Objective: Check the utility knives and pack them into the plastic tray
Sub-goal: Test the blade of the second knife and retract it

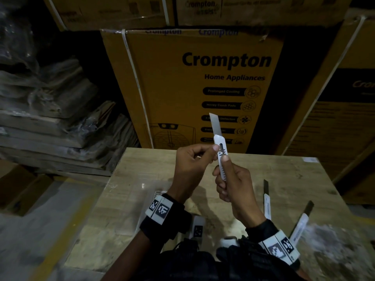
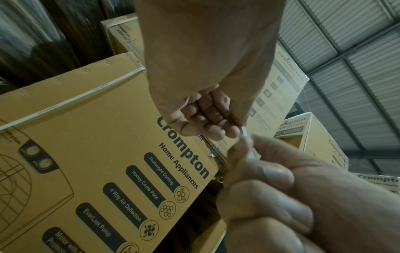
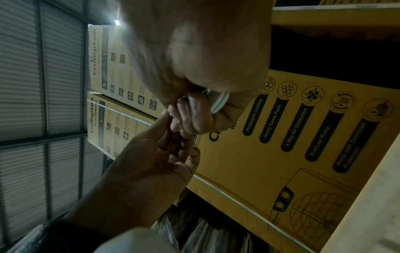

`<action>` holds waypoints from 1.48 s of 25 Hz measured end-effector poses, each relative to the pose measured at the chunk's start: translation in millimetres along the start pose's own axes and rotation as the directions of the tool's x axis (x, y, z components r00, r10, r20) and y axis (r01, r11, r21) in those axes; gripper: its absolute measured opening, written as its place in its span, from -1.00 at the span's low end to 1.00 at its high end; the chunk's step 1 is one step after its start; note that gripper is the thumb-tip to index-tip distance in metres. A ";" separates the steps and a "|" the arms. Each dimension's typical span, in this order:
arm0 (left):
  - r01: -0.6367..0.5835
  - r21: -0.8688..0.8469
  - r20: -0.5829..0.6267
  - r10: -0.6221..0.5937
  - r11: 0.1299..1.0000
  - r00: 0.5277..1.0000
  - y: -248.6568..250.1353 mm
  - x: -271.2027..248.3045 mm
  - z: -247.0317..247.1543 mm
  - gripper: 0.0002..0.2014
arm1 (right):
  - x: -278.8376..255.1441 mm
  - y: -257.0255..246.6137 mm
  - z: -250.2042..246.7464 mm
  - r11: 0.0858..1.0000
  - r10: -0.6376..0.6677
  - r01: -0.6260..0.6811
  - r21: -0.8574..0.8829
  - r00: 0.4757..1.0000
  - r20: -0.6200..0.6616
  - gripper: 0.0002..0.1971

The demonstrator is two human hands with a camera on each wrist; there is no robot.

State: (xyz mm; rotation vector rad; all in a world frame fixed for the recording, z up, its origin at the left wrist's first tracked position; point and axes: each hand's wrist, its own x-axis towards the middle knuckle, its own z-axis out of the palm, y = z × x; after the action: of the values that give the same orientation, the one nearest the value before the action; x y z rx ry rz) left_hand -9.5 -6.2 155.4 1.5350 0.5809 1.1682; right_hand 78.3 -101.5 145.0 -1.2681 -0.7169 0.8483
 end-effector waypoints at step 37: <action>-0.023 -0.033 0.086 0.025 0.999 0.996 1.7 -9.2 20.5 -0.86 | -12.0 -0.8 -25.5 0.999 -0.035 0.035 0.014 0.998 -0.051 -0.57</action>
State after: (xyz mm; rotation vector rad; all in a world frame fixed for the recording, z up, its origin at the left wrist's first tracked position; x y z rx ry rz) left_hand 4.7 -23.7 154.7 1.5612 0.4856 1.1182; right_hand 93.8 -124.8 141.4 -1.2558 -0.6891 0.7889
